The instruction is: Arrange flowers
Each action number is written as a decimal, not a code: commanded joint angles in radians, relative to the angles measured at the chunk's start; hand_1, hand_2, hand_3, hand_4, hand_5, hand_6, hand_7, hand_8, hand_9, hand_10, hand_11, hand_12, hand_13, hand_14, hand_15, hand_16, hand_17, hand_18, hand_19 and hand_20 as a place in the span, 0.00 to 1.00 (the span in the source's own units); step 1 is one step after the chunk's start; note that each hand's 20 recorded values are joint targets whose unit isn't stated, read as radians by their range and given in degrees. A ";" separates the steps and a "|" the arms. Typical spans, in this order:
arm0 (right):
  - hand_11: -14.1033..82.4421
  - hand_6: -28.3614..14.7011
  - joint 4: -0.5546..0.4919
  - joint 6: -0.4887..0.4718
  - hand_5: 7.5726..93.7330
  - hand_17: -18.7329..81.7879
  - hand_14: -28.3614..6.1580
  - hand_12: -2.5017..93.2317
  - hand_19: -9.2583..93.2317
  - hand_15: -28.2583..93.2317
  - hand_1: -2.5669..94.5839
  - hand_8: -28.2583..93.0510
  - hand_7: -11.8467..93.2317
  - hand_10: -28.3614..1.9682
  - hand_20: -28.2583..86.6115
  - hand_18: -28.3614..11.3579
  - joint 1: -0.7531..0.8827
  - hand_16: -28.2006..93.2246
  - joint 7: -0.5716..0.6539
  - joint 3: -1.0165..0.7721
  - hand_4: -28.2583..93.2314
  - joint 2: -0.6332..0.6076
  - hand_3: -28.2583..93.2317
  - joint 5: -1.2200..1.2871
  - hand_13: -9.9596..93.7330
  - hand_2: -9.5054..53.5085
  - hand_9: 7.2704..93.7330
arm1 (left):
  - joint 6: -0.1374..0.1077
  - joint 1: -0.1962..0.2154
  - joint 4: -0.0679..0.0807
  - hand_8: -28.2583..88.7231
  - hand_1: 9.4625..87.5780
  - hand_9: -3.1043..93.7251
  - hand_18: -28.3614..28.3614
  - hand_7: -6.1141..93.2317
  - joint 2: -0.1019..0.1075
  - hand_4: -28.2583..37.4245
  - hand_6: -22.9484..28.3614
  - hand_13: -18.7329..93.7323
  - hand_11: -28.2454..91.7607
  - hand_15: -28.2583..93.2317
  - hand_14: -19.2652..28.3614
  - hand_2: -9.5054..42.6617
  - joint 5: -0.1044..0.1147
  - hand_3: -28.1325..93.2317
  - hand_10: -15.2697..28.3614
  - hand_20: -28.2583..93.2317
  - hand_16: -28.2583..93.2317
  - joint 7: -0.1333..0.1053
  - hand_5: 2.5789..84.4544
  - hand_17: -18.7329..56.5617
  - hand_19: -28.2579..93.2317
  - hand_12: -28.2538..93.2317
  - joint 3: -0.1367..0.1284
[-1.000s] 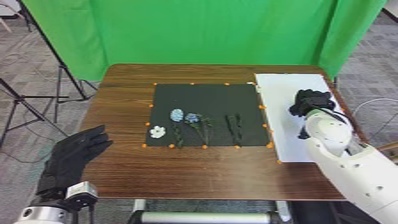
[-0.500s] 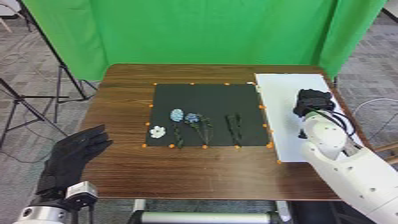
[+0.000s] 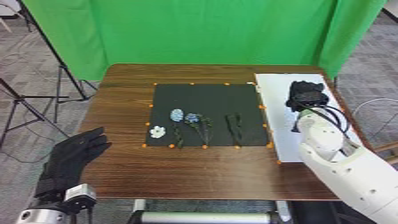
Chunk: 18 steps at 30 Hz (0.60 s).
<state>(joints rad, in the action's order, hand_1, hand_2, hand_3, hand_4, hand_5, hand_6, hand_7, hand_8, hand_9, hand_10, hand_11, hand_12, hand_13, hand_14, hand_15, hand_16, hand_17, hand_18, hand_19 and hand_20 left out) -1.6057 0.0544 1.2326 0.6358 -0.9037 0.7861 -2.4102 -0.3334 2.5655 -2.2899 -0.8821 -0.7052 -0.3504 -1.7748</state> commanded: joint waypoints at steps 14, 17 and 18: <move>0.30 0.66 -0.086 0.019 0.86 0.42 0.68 0.46 0.88 0.77 0.60 0.25 0.34 0.71 0.62 0.05 -0.174 0.54 -0.125 0.245 0.00 0.262 0.87 0.011 0.74 0.00 0.96 | 0.005 0.009 -0.011 0.17 0.23 0.43 0.87 0.21 -0.008 0.23 0.72 0.42 0.54 0.73 1.00 0.30 -0.007 0.92 0.86 0.33 0.13 0.017 0.54 0.12 0.70 0.31 -0.017; 0.30 0.66 -0.065 0.016 0.86 0.42 0.69 0.46 0.88 0.77 0.60 0.25 0.34 0.71 0.62 0.05 -0.167 0.54 -0.123 0.257 0.00 0.309 0.87 -0.005 0.74 0.00 0.96 | 0.009 0.000 -0.009 0.17 0.23 0.43 0.87 0.21 -0.006 0.23 0.72 0.42 0.54 0.73 1.00 0.30 -0.008 0.92 0.86 0.33 0.13 0.024 0.54 0.12 0.70 0.31 -0.016; 0.30 0.66 -0.061 0.006 0.86 0.42 0.69 0.46 0.88 0.77 0.60 0.25 0.34 0.72 0.62 0.05 -0.165 0.54 -0.124 0.258 0.00 0.321 0.87 -0.004 0.74 0.00 0.96 | 0.010 -0.005 -0.008 0.17 0.23 0.43 0.88 0.21 -0.007 0.23 0.72 0.42 0.54 0.73 1.00 0.30 -0.009 0.92 0.86 0.33 0.13 0.026 0.54 0.12 0.70 0.31 -0.014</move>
<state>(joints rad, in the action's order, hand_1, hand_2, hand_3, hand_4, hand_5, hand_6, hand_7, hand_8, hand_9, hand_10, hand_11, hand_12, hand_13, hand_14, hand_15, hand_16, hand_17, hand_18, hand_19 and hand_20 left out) -1.6783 0.0783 1.0545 0.5275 -0.6857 0.9904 -2.3860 -0.3327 2.5678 -2.2952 -0.8842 -0.7074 -0.3439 -1.7892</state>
